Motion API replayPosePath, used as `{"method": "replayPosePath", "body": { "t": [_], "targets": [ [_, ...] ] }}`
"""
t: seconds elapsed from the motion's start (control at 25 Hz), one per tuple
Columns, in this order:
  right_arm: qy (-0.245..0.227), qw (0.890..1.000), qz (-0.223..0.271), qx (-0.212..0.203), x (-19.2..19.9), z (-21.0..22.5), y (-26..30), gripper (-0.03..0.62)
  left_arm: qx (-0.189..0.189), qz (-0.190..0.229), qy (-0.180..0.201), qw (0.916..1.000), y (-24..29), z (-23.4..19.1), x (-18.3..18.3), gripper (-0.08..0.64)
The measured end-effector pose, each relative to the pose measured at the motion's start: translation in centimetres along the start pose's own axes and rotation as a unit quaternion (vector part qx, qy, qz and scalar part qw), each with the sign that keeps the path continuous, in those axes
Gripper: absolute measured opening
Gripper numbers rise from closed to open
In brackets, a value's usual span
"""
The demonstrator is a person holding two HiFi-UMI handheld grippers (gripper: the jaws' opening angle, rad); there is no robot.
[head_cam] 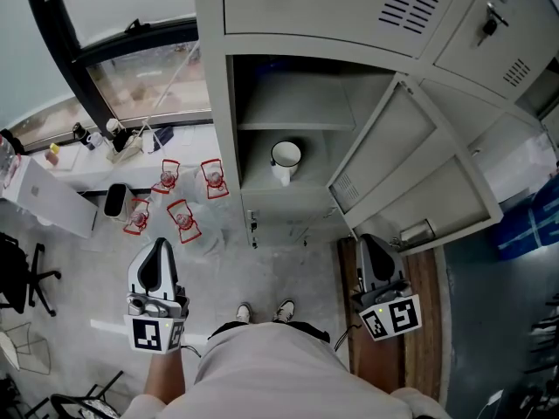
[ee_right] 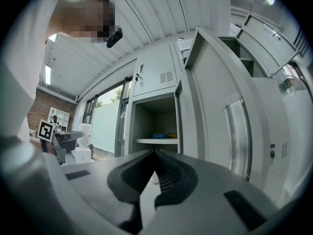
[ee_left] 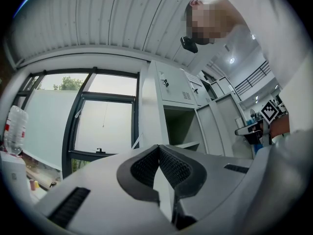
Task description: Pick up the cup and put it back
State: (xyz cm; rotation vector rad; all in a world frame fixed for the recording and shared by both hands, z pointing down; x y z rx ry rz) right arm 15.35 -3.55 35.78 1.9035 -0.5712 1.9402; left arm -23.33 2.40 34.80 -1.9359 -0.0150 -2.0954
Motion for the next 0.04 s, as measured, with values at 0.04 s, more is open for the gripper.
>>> {"method": "replayPosePath", "body": {
  "t": [0.04],
  "targets": [
    [0.000, 1.000, 0.000, 0.000, 0.00, -0.04, 0.04, 0.017, 0.000, 0.000, 0.000, 1.0000, 0.00, -0.02, 0.00, 0.021]
  ]
}}
Point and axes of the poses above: the fingertips, and each gripper's own axes: y forward along the fingers, z to its right, x out of its underside, the point moved 5 cm from there along -y, backward along the fingers
